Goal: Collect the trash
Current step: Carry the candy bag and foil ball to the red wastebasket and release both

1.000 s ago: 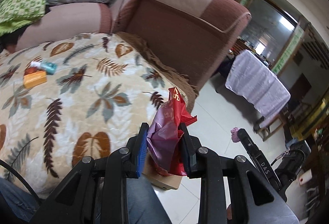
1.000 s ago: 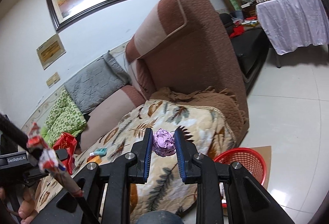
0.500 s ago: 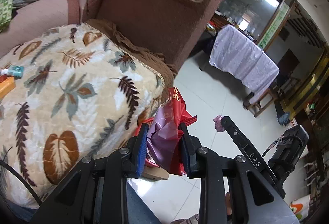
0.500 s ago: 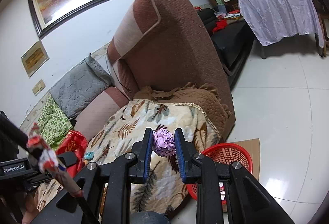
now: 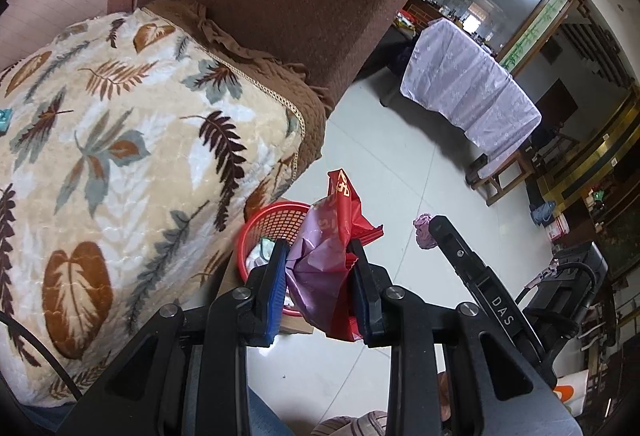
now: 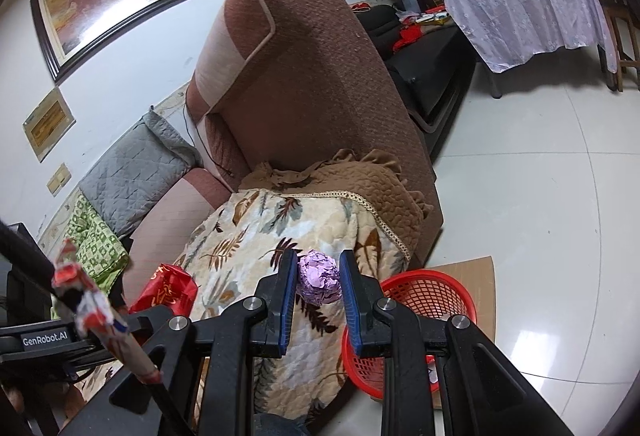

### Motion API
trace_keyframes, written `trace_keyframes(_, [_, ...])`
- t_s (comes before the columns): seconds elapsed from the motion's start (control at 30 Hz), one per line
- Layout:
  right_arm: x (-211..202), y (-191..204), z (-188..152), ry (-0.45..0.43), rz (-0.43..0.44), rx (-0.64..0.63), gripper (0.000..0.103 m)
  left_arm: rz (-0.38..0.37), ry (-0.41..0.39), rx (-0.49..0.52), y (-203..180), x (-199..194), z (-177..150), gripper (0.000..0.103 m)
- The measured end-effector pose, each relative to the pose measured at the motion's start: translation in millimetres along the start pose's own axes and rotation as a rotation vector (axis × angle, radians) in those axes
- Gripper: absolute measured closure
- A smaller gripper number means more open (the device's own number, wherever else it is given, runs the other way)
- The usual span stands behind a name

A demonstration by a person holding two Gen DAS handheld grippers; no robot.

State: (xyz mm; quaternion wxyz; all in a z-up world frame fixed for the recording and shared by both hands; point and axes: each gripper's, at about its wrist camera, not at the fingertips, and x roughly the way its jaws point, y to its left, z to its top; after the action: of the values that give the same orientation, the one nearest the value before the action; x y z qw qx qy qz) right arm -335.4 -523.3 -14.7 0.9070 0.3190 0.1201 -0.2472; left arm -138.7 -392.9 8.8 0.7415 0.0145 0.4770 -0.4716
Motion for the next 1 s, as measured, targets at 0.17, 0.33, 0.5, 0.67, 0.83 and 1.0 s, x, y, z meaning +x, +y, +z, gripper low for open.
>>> trace_keyframes(0.17, [7.6, -10.6, 2.6, 0.006, -0.009, 0.020, 0.080, -0.007, 0.029, 0.008, -4.1, 19.8, 1.7, 0.075])
trace_keyframes(0.33, [15.1, -20.5, 2.3, 0.021, -0.010, 0.051, 0.080, 0.011, 0.058, 0.017, -4.8, 39.2, 5.4, 0.075])
trace_keyframes(0.5, [23.8, -28.1, 3.1, 0.030, -0.019, 0.066, 0.080, 0.003, 0.087, 0.014, -3.1, 55.8, 10.0, 0.075])
trace_keyframes(0.67, [37.5, -39.7, 1.4, 0.056, -0.030, 0.089, 0.080, 0.003, 0.124, 0.019, -2.2, 78.2, 12.7, 0.075])
trace_keyframes(0.83, [44.5, -44.5, 0.8, 0.069, -0.038, 0.097, 0.080, 0.000, 0.161, 0.001, 3.0, 98.8, 13.2, 0.075])
trace_keyframes(1.0, [50.6, -47.1, 2.5, 0.075, -0.043, 0.103, 0.079, 0.001, 0.186, -0.007, 7.1, 112.6, 12.9, 0.075])
